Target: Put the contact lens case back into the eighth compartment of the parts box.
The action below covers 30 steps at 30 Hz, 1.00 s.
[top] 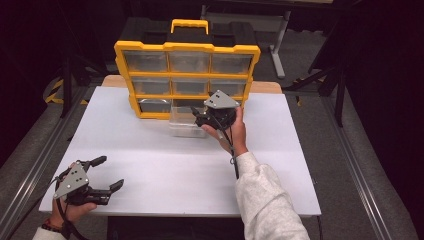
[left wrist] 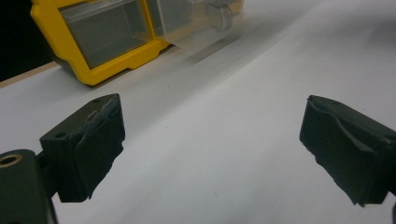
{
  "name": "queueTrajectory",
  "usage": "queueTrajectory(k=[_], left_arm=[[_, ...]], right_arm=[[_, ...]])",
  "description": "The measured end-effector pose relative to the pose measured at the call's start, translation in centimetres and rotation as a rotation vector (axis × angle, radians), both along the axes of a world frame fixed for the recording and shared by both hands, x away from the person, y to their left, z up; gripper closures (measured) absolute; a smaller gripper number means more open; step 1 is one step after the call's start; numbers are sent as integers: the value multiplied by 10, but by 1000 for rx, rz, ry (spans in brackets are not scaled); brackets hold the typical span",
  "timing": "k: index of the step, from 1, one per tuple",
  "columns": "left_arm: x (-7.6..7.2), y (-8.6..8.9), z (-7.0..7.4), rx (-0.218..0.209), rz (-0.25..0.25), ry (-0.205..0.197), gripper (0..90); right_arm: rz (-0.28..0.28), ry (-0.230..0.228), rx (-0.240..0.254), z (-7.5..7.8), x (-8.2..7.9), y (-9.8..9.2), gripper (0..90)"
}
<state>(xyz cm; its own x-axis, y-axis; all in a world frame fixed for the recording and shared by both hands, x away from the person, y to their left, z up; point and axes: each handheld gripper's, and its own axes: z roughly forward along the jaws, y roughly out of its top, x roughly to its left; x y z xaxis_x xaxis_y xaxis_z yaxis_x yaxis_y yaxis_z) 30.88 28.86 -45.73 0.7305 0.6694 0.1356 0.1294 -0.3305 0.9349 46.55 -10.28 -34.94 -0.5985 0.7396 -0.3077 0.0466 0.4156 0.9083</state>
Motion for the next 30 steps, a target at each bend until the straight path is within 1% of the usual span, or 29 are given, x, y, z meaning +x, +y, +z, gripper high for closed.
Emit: queueTrajectory(k=[1,5,9,10,15,18,25,30], left_arm=[[0,0,0,3,-2,-2,79],[0,-2,0,13,-6,0,79],[0,-2,0,12,-6,1,80],[0,-2,0,19,-5,1,80],[-1,-3,0,26,-10,1,80],[-1,-3,0,27,-8,0,80],[-1,-5,0,37,-13,1,80],[0,-5,-1,35,-11,2,80]], right_arm=[[-2,-7,4,1,-1,-1,271],[2,-13,6,2,-4,-5,271],[2,-9,12,3,-6,-9,269],[4,-10,13,3,-7,-10,268],[6,-13,17,4,-11,-14,263],[6,-19,12,5,-14,-16,261],[17,-16,13,6,-18,-22,251],[25,-14,16,6,-22,-25,244]])
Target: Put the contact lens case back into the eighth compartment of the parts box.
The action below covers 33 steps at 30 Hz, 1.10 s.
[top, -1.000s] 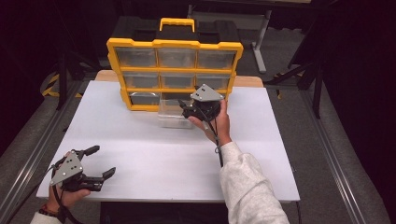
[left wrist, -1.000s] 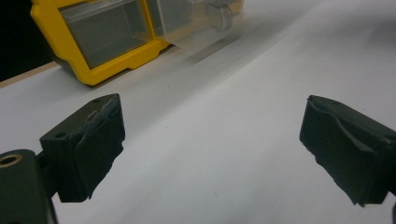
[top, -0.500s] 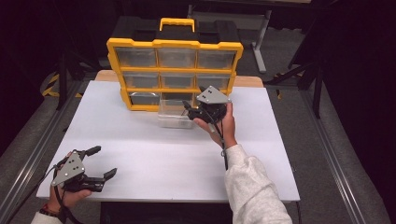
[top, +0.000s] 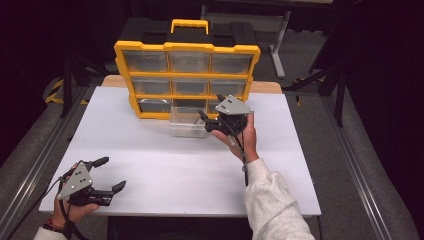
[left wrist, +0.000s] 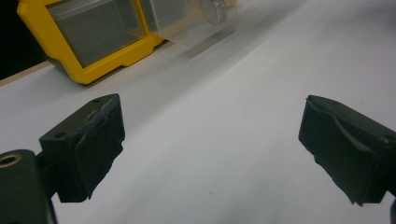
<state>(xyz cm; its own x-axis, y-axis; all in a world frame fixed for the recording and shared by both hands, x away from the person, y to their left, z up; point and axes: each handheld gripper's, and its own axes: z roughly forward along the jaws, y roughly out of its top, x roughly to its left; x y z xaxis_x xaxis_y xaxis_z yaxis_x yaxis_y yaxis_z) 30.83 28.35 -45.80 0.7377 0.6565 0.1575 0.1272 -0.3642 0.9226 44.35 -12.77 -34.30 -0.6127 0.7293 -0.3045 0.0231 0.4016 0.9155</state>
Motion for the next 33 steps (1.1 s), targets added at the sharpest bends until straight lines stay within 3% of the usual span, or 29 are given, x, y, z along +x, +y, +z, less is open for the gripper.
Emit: queueTrajectory(k=[19,33], left_arm=[[1,-2,-1,-1,1,0,80],[1,-2,-1,3,5,-4,79]], right_arm=[[19,-24,-66,-2,-18,-3,221],[16,-35,-61,-6,-30,-13,202]])
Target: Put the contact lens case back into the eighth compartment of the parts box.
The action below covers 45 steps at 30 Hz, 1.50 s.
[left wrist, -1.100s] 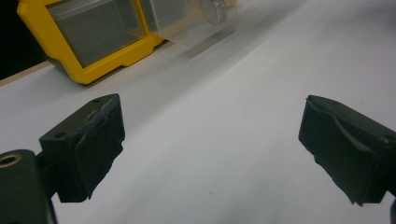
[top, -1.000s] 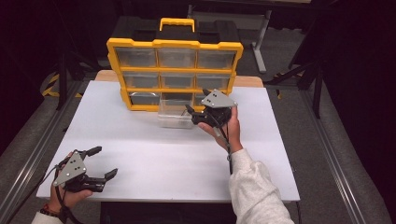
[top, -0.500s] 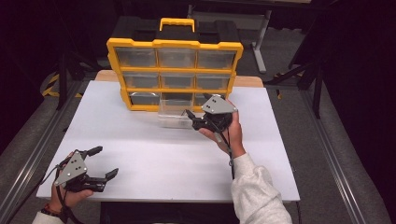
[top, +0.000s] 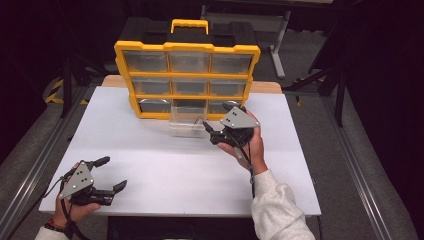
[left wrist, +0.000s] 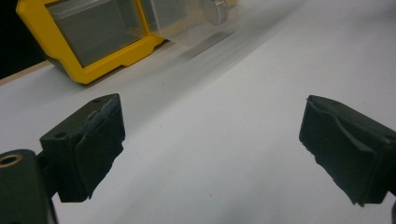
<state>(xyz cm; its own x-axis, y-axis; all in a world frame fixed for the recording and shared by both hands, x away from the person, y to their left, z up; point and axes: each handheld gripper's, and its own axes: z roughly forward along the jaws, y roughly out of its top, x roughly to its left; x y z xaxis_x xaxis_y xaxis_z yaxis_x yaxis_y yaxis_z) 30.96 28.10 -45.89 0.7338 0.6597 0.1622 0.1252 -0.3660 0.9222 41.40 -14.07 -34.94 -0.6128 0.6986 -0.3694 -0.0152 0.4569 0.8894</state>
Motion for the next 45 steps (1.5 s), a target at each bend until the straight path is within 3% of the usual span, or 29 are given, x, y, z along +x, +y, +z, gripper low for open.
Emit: queueTrajectory(k=[23,45], left_arm=[[-1,0,0,2,-3,2,79],[-1,0,0,6,0,-1,79]], right_arm=[[33,0,-47,-17,-16,-1,160],[50,12,-60,-30,-26,-10,149]])
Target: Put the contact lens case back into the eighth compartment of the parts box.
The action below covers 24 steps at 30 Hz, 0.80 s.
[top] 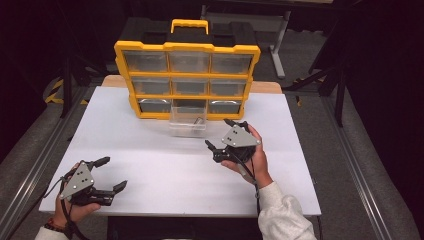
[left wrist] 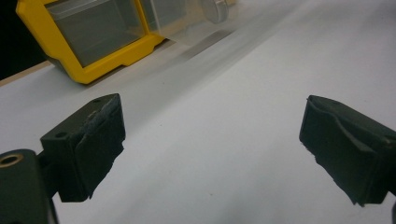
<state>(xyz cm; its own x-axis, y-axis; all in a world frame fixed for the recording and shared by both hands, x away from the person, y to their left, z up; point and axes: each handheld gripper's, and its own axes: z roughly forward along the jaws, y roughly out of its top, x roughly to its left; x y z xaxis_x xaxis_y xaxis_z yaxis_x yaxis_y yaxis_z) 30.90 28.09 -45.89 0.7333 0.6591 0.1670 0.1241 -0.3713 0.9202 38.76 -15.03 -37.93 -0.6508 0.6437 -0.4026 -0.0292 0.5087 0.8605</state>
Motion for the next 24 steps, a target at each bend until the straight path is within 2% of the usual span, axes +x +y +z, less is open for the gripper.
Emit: queueTrajectory(k=[13,17,24], left_arm=[[-1,0,1,10,3,-1,79],[-1,-1,1,9,3,-1,79],[0,-2,0,11,-3,0,79]], right_arm=[[10,17,-18,-13,-12,-12,141],[19,6,-28,-20,-17,-15,141],[38,3,-14,-29,-27,-24,137]])
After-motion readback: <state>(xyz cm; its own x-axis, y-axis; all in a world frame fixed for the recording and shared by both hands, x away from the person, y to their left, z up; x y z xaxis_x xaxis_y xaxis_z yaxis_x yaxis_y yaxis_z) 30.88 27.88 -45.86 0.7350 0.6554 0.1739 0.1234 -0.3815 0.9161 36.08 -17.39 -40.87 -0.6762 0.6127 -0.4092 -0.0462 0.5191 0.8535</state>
